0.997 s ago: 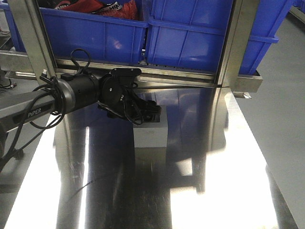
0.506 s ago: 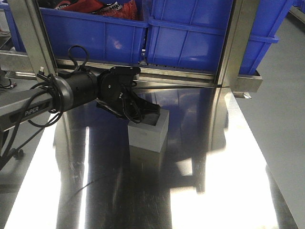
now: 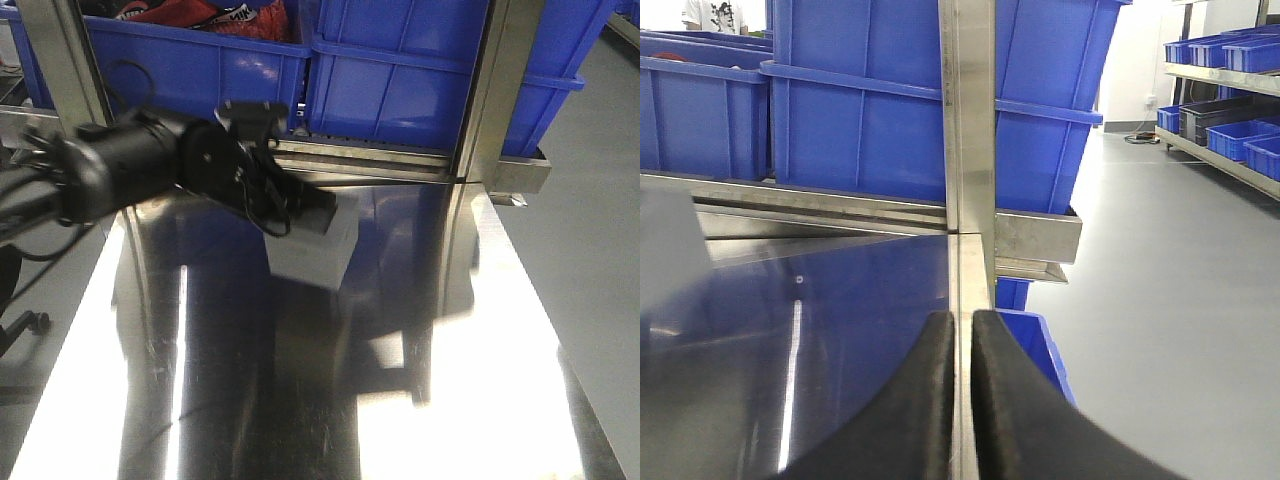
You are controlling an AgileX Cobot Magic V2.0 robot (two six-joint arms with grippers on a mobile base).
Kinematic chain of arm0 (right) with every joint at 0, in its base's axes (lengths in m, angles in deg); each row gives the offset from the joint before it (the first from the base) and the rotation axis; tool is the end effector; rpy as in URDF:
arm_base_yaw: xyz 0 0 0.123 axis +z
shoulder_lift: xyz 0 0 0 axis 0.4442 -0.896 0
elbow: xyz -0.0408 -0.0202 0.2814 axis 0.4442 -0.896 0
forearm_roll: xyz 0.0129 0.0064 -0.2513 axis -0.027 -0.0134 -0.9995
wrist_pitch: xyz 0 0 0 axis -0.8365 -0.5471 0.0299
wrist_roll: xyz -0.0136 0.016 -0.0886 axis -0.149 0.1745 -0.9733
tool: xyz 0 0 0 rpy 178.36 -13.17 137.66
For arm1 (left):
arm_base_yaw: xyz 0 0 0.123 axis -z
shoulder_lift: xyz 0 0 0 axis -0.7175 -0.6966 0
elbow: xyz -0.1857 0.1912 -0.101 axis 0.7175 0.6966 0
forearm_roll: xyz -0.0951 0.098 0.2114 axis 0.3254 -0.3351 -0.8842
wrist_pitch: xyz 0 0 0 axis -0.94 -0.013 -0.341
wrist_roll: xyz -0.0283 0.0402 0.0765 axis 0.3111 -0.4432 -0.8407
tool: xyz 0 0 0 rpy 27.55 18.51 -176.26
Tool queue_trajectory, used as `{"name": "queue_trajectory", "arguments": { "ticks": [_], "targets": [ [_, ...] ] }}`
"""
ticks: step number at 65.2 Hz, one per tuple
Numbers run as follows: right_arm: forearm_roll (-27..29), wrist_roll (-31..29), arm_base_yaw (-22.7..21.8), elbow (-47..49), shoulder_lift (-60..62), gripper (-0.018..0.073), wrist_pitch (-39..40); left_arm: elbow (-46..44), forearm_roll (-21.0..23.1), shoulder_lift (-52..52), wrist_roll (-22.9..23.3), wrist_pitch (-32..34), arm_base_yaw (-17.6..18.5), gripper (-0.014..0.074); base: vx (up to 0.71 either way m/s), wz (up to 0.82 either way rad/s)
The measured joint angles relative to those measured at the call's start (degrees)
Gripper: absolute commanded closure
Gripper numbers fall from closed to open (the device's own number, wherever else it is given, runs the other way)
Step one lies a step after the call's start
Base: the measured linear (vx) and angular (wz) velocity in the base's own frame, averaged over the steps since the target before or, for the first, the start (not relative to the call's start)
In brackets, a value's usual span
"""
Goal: Sort gray base to blue bin
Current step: 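Lift the gray base with the left gripper and pull it back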
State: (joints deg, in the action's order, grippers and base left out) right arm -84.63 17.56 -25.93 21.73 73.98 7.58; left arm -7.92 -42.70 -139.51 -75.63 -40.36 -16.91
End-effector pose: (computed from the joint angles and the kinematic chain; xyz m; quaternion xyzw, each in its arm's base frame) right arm 0.0566 0.0003 0.1939 0.0083 0.7156 0.0118 0.6984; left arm 0.3898 -0.2197 0.2678 0.1225 0.9231 -0.1528 0.3309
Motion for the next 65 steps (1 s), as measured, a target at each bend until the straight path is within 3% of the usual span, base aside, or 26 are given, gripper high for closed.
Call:
{"name": "queue_trajectory", "arguments": {
  "ticks": [19,45,65],
  "targets": [
    [0.0,0.0,0.0,0.0,0.0,0.0564,0.0,16.4,-2.1,21.9,0.0,11.7,0.4,0.0599,0.00,0.00],
    [0.0,0.0,0.0,0.0,0.0,0.0564,0.0,45.3,-2.5,58.7,0.0,17.1,0.4,0.0599,0.00,0.00],
    [0.0,0.0,0.0,0.0,0.0,0.0564,0.0,58.3,-2.5,81.3,0.0,17.4,0.4,0.0599,0.00,0.00]
  ]
}}
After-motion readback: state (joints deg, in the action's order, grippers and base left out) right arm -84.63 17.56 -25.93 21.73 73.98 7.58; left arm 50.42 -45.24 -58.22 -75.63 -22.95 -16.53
